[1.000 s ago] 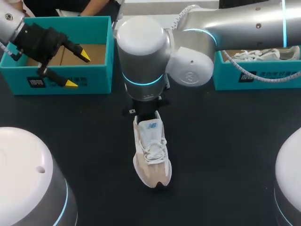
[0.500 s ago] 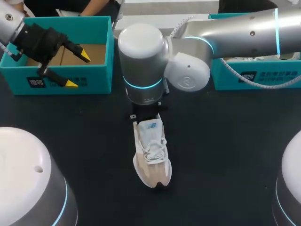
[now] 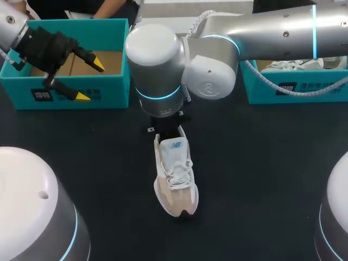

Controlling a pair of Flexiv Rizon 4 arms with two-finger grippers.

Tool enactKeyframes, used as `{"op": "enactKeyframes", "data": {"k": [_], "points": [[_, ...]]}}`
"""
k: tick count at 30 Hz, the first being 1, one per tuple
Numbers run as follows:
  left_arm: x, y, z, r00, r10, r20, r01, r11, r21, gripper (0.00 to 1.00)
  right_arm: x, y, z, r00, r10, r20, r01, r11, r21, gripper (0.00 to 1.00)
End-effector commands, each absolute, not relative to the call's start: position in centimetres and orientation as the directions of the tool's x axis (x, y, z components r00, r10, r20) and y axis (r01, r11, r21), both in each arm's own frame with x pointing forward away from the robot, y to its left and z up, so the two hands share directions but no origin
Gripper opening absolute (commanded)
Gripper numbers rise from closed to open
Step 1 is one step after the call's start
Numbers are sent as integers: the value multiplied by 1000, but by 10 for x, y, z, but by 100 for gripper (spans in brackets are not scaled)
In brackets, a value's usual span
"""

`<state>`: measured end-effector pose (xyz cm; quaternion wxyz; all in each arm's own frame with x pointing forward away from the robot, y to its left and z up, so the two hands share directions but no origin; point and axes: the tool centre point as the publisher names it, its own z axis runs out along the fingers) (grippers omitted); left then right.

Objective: Take the shoe out of the shoebox, open the shoe tongue, remove and reinsert the insole, then place the shoe into the shoebox

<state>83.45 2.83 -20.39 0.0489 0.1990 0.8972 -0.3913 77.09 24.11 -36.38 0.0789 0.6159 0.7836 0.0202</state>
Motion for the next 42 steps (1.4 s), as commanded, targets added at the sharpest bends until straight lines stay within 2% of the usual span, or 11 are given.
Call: {"op": "enactKeyframes", "data": {"k": [1,8,16,23,28,37,42], "points": [[834,28,-204,-916,319,-242,395,618,-680,100,780,242,-371,-227,969,-96,961,239,141,0],[834,28,-204,-916,319,-242,395,618,-680,100,780,238,-406,-233,969,-75,964,241,114,0],[834,28,-204,-916,319,-242,395,618,-680,100,771,235,-393,-210,973,-94,967,221,126,0],[834,28,-204,-916,319,-242,395,618,-680,100,785,229,-377,-218,958,-184,948,253,192,0],[834,28,-204,-916,319,-242,395,618,-680,100,801,226,-394,-238,944,-227,937,285,202,0],[834,28,-204,-916,319,-242,395,618,-680,100,807,233,-414,-280,942,-188,934,312,173,0],[834,28,-204,-916,319,-242,395,618,-680,100,792,251,-421,-307,946,-102,937,319,144,0]]}}
